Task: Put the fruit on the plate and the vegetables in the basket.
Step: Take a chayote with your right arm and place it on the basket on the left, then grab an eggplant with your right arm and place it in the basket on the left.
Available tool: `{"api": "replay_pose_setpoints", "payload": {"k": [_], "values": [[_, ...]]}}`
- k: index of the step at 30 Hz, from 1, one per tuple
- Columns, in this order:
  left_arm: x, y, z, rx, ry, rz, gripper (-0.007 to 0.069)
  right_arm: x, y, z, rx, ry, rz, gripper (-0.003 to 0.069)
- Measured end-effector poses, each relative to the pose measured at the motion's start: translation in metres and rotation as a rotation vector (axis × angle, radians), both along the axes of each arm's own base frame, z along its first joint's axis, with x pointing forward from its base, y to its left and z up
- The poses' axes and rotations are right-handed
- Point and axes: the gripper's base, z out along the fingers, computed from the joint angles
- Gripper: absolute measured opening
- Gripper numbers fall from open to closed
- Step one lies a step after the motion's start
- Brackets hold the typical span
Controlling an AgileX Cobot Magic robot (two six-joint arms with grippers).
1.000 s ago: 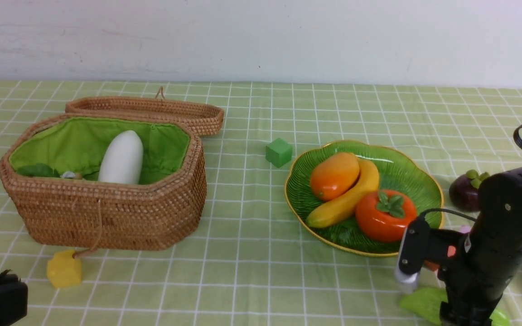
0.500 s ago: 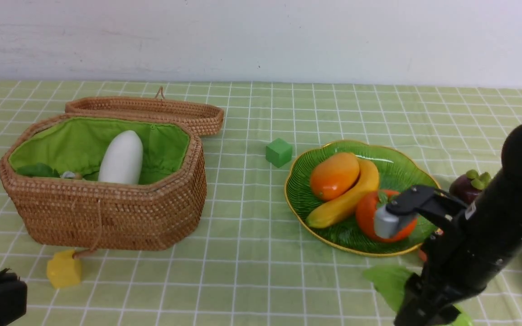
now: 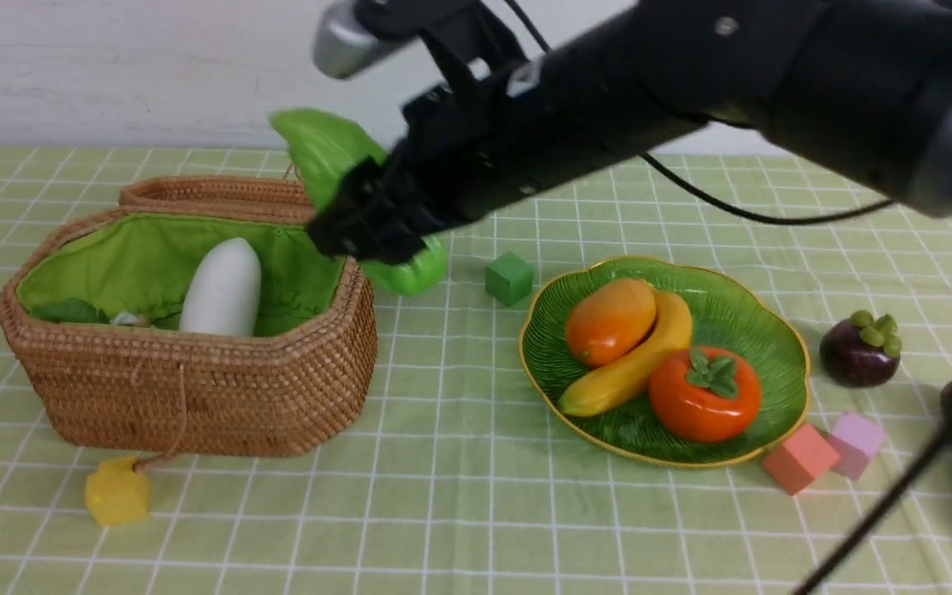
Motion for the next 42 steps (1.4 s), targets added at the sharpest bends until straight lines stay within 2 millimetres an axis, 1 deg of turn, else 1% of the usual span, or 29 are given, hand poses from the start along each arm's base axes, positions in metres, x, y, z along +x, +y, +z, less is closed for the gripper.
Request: {"api": "replay_pose_setpoints", "payload": {"k": [1,2,4,5,6,7,8,9,10,12,14,15,17,19,22,24,25,26,27,28,29,30,31,35,36,37,38,39,42], "values": [[0.001,0.004,0.002,-0.026,-0.017,0.048,0.0036,0.016,0.02,-0.003,0.033,-0.037,-0.003,0.0459],[0.002,0.005,0.003,-0.032,-0.025,0.065,0.0036,0.024,0.03,-0.004,0.055,-0.063,-0.006,0.0459],[0.002,0.006,0.004,-0.044,-0.029,0.082,0.0036,0.037,0.044,-0.004,0.093,-0.107,-0.015,0.0459],[0.002,0.006,0.004,-0.05,-0.029,0.085,0.0036,0.046,0.051,-0.008,0.106,-0.128,-0.022,0.0459],[0.002,0.006,0.004,-0.05,-0.029,0.085,0.0036,0.049,0.053,-0.014,0.103,-0.129,-0.024,0.0459],[0.002,0.006,0.004,-0.054,-0.028,0.085,0.0036,0.062,0.063,-0.022,0.109,-0.175,-0.034,0.0459],[0.002,0.006,0.004,-0.054,-0.028,0.085,0.0036,0.064,0.064,-0.025,0.103,-0.173,-0.035,0.0459],[0.002,0.006,0.004,-0.054,-0.028,0.085,0.0036,0.073,0.07,-0.037,0.09,-0.199,-0.041,0.0459],[0.002,0.006,0.004,-0.054,-0.028,0.085,0.0036,0.077,0.072,-0.043,0.082,-0.211,-0.043,0.0465],[0.002,0.006,0.004,-0.053,-0.029,0.086,0.0036,0.085,0.077,-0.061,0.044,-0.223,-0.048,0.0533],[0.002,0.006,0.004,-0.052,-0.029,0.086,0.0036,0.087,0.078,-0.072,0.015,-0.217,-0.043,0.06],[0.002,0.006,0.004,-0.049,-0.03,0.085,0.0036,0.088,0.079,-0.077,0.0,-0.205,-0.037,0.0642],[0.002,0.006,0.004,-0.035,-0.033,0.081,0.0036,0.086,0.079,-0.08,-0.027,-0.184,-0.022,0.067],[0.002,0.006,0.004,-0.025,-0.034,0.078,0.0036,0.084,0.078,-0.078,-0.039,-0.166,-0.015,0.0672],[0.002,0.005,0.003,-0.031,-0.021,0.066,0.0036,0.071,0.069,-0.062,-0.104,-0.098,0.018,0.0639],[0.001,0.004,0.001,-0.036,-0.007,0.05,0.0036,0.059,0.058,-0.046,-0.163,-0.032,0.032,0.0596],[0.001,0.002,0.001,-0.042,0.006,0.037,0.0036,0.052,0.052,-0.038,-0.191,0.002,0.03,0.0571],[0.0,0.0,-0.001,-0.036,0.019,0.013,0.0036,0.042,0.041,-0.025,-0.246,0.063,0.014,0.0527],[0.0,0.0,-0.001,-0.041,0.022,0.01,0.0036,0.039,0.038,-0.02,-0.25,0.066,0.01,0.051],[-0.001,-0.002,-0.002,-0.038,0.03,-0.015,0.0036,0.033,0.03,-0.012,-0.28,0.096,-0.012,0.0475],[-0.002,-0.005,-0.003,-0.022,0.039,-0.056,0.0036,0.022,0.016,0.007,-0.312,0.12,-0.046,0.0379],[-0.003,-0.006,-0.003,-0.021,0.04,-0.062,0.0036,0.021,0.015,0.009,-0.314,0.121,-0.056,0.0367],[-0.004,-0.009,-0.003,-0.018,0.047,-0.101,0.0036,0.014,0.006,0.023,-0.311,0.121,-0.082,0.027],[-0.008,-0.016,-0.006,-0.005,0.075,-0.19,0.0036,-0.001,-0.01,0.044,-0.288,0.132,-0.141,0.0041],[-0.008,-0.016,-0.006,0.001,0.074,-0.196,0.0036,-0.002,-0.012,0.047,-0.284,0.129,-0.147,0.0032],[-0.01,-0.018,-0.007,-0.003,0.086,-0.226,0.0036,-0.007,-0.02,0.049,-0.292,0.147,-0.192,-0.0002],[-0.011,-0.02,-0.007,0.004,0.091,-0.255,0.0036,-0.015,-0.034,0.057,-0.299,0.148,-0.241,-0.0015],[-0.012,-0.021,-0.008,-0.001,0.095,-0.258,0.0036,-0.015,-0.037,0.054,-0.315,0.153,-0.253,-0.0016],[-0.016,-0.026,-0.009,0.036,0.095,-0.343,0.0036,-0.031,-0.097,0.058,-0.37,0.186,-0.443,-0.0018]]}}
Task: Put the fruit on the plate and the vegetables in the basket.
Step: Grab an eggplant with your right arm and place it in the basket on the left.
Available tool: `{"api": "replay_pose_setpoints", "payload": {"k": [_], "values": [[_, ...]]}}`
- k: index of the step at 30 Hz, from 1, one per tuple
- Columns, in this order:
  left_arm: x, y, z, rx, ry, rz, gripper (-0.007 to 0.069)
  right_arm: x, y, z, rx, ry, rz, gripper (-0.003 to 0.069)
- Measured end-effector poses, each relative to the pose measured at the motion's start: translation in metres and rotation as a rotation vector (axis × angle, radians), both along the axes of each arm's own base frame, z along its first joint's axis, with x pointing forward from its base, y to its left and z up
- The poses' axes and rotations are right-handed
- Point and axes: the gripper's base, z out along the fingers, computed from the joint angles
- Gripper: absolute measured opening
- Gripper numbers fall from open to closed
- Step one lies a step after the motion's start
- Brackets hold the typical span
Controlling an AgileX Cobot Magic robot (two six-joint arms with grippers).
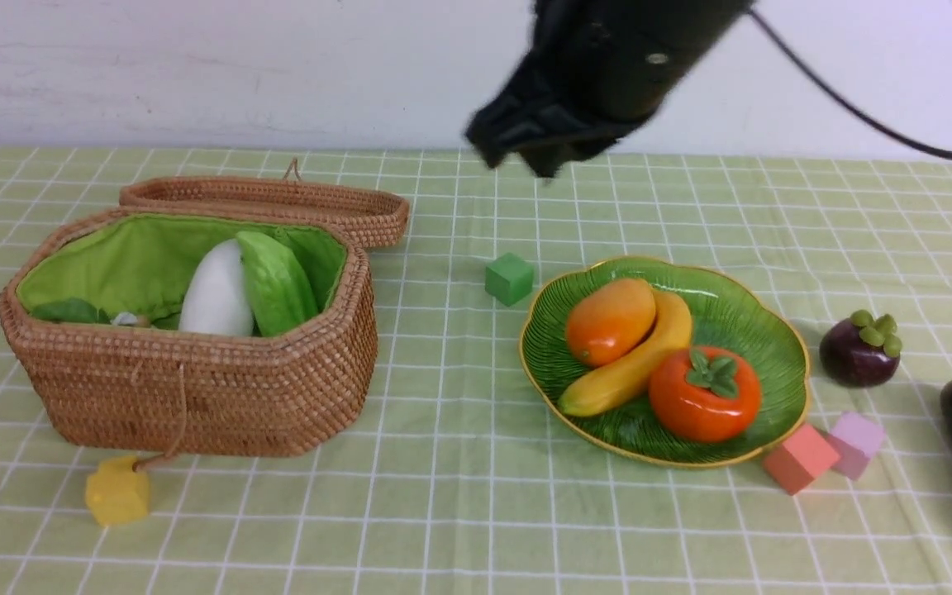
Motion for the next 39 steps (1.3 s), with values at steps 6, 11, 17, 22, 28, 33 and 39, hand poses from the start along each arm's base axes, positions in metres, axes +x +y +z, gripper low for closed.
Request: {"api": "replay_pose_setpoints", "payload": {"k": [6,11,17,22,28,33,39], "values": [[-0.007,-0.008,0.0,0.035,-0.023,-0.141,0.0036,-0.004,-0.127,-0.069,-0.118,0.23,-0.475,0.0009],[-0.01,-0.012,0.0,0.031,-0.025,-0.194,0.0036,0.002,-0.215,-0.142,-0.027,0.433,-0.81,0.0165],[-0.011,-0.012,0.0,0.06,-0.051,-0.208,0.0039,0.03,-0.271,-0.19,0.152,0.447,-0.981,0.0447],[-0.011,-0.012,0.0,0.064,-0.054,-0.209,0.0039,0.048,-0.285,-0.23,0.174,0.479,-0.983,0.0568],[-0.01,-0.012,0.0,0.064,-0.055,-0.209,0.0039,0.06,-0.29,-0.264,0.142,0.5,-0.976,0.0566],[-0.01,-0.012,0.0,0.064,-0.055,-0.209,0.0039,0.062,-0.292,-0.274,0.094,0.517,-0.939,0.0466],[-0.011,-0.012,-0.001,0.068,-0.048,-0.211,0.0039,0.062,-0.293,-0.275,0.066,0.518,-0.914,0.0343]]}}
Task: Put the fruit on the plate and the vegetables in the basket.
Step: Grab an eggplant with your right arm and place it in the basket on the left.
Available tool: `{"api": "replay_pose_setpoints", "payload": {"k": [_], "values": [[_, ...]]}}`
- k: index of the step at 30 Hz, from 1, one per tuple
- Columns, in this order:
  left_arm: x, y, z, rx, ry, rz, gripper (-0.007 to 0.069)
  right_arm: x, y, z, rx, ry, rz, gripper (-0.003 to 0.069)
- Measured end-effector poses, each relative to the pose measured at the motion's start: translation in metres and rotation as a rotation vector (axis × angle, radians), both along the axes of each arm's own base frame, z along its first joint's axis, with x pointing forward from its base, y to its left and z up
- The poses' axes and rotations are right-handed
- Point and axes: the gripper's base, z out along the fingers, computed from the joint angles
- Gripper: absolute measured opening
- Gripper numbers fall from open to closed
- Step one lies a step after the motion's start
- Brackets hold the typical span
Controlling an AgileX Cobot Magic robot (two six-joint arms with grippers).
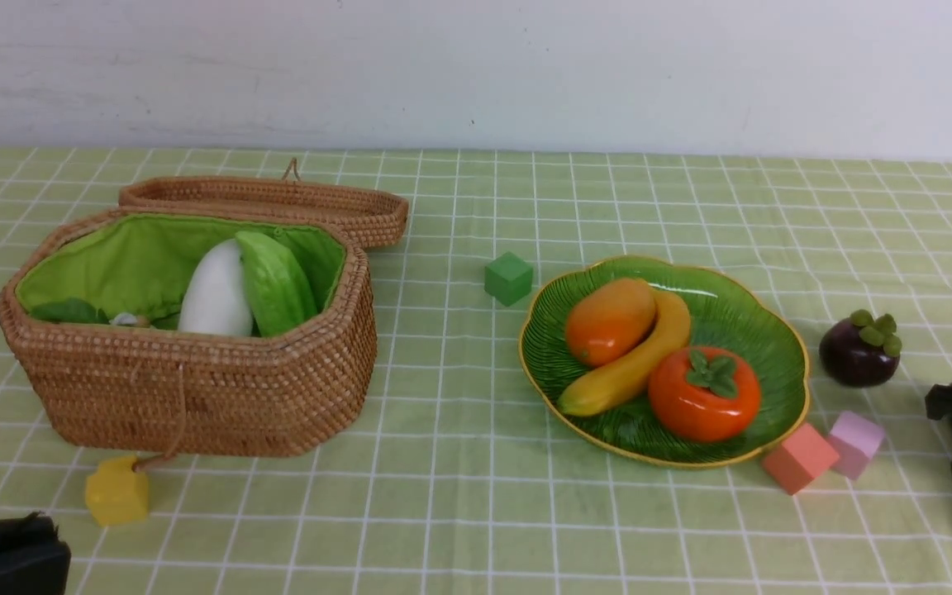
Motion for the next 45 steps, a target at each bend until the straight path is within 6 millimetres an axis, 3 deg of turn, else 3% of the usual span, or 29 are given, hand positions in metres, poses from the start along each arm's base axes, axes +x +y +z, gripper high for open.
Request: {"api": "replay_pose_setpoints", "payload": {"k": [6,11,13,18,19,20,22,23,27,28,29,32,33,35,36,38,39,45], "values": [[0.0,0.0,0.0,0.002,0.002,0.0,0.0043,-0.001,0.0,0.001,0.002,0.003,0.0,0.0343],[0.0,0.0,0.0,0.002,0.001,0.0,0.005,-0.006,0.003,0.013,0.019,-0.003,-0.011,0.0343],[0.0,0.0,0.0,0.002,0.001,0.0,0.005,-0.011,0.005,0.032,0.014,-0.033,-0.01,0.0343],[0.001,0.0,0.002,-0.013,-0.015,0.003,0.0055,-0.039,0.018,0.098,0.025,-0.126,-0.001,0.0343],[0.001,0.0,0.002,-0.014,-0.015,0.003,0.0055,-0.039,0.019,0.098,0.027,-0.126,0.0,0.0343],[0.001,0.0,0.003,-0.025,-0.027,0.004,0.0057,-0.051,0.033,0.123,0.037,-0.177,0.029,0.0343],[0.001,0.0,0.004,-0.033,-0.038,0.007,0.0057,-0.055,0.046,0.135,0.05,-0.209,0.063,0.0343],[0.002,0.0,0.006,-0.04,-0.06,0.013,0.0057,-0.06,0.072,0.158,0.072,-0.272,0.141,0.0343],[0.006,0.002,0.01,-0.047,-0.115,0.056,0.0057,-0.062,0.145,0.205,0.14,-0.426,0.422,0.0343],[0.007,0.003,0.01,-0.044,-0.12,0.058,0.0057,-0.062,0.149,0.207,0.142,-0.434,0.436,0.0343],[0.009,0.005,0.011,-0.059,-0.117,0.098,0.0057,-0.063,0.184,0.223,0.164,-0.503,0.579,0.0343],[0.014,0.011,0.012,-0.076,-0.113,0.197,0.0057,-0.065,0.24,0.247,0.202,-0.606,0.761,0.0343],[0.017,0.015,0.013,-0.075,-0.127,0.246,0.0057,-0.063,0.267,0.255,0.22,-0.651,0.833,0.0343],[0.02,0.021,0.015,-0.098,-0.138,0.326,0.0057,-0.058,0.299,0.261,0.228,-0.694,0.908,0.0343],[0.021,0.021,0.015,-0.112,-0.127,0.339,0.0057,-0.058,0.302,0.261,0.231,-0.698,0.914,0.0343],[0.025,0.03,0.016,-0.152,-0.122,0.455,0.0057,-0.044,0.345,0.256,0.25,-0.72,0.985,0.0343],[0.026,0.033,0.016,-0.152,-0.124,0.487,0.0057,-0.042,0.355,0.258,0.255,-0.738,1.006,0.0343],[0.03,0.048,0.015,-0.168,-0.105,0.671,0.0057,-0.02,0.429,0.234,0.276,-0.801,1.151,0.0343]]}}
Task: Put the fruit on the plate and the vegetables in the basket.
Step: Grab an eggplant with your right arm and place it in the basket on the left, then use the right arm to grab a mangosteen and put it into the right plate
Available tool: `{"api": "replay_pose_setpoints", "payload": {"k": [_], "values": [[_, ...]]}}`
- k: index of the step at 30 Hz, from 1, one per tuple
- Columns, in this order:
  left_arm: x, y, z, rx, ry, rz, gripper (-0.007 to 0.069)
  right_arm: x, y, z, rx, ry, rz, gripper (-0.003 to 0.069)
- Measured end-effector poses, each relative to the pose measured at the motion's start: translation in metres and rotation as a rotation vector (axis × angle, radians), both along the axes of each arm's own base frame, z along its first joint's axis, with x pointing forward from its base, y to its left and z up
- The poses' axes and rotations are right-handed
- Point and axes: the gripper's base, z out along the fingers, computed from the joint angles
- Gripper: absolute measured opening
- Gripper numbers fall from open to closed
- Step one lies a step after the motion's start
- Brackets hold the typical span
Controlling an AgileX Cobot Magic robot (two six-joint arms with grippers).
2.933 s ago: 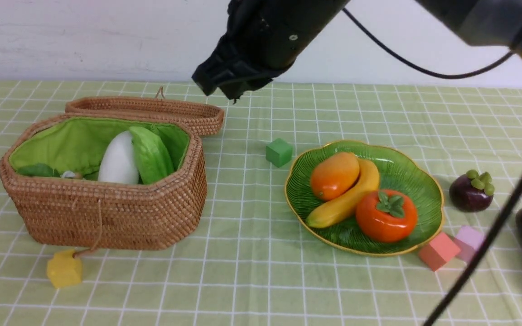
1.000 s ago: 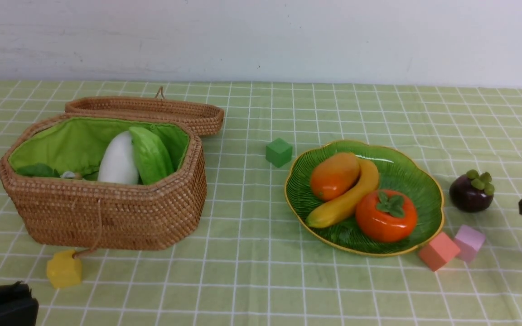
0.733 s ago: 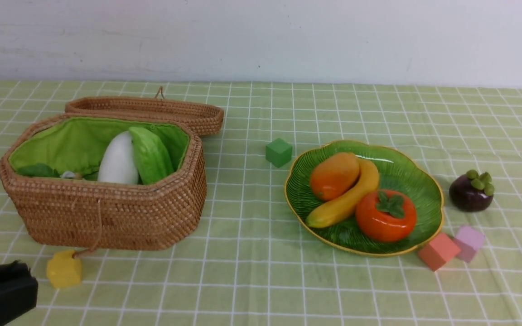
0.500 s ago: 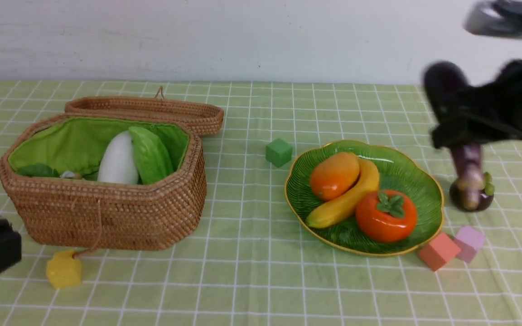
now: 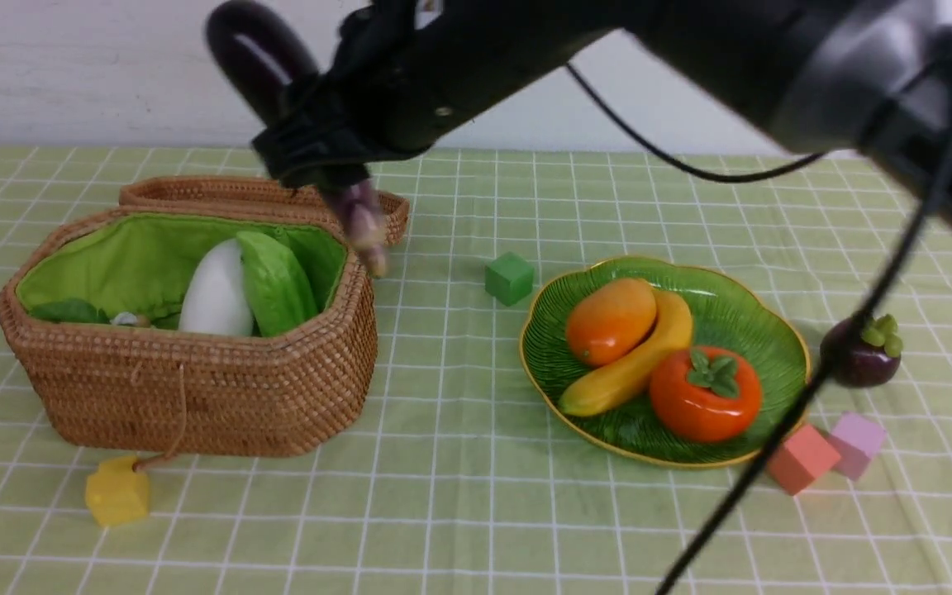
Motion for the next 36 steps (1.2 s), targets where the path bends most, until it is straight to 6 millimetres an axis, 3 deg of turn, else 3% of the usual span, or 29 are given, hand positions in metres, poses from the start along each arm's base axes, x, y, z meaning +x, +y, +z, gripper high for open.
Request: {"api": "replay_pose_setpoints", "payload": {"k": [4,7,22,24,26,30,32,36], "values": [[0.0,0.001,0.0,-0.003,0.002,0.015,0.0057,0.01,0.031,-0.023,0.015,-0.007,0.06,0.0343],[0.0,0.001,0.0,-0.002,0.002,0.015,0.0057,0.015,0.043,-0.035,0.026,-0.011,0.094,0.0343],[0.0,0.002,0.0,0.001,0.001,0.02,0.0057,0.038,0.061,-0.071,0.005,-0.169,0.108,0.0347],[0.0,0.002,0.0,0.0,-0.002,0.017,0.0057,0.042,0.061,-0.077,-0.014,-0.191,0.102,0.0382],[0.0,0.001,0.0,0.0,-0.005,0.014,0.0057,0.044,0.061,-0.081,-0.048,-0.207,0.093,0.0514],[0.0,0.001,0.001,-0.004,-0.005,0.011,0.0057,0.04,0.055,-0.07,-0.061,-0.2,0.088,0.0663],[0.0,0.001,0.001,-0.007,-0.007,0.007,0.0057,0.036,0.051,-0.061,-0.066,-0.185,0.088,0.067],[0.0,-0.004,0.002,-0.041,-0.016,-0.036,0.0057,0.007,0.018,-0.008,-0.158,-0.127,0.079,0.0604]]}}
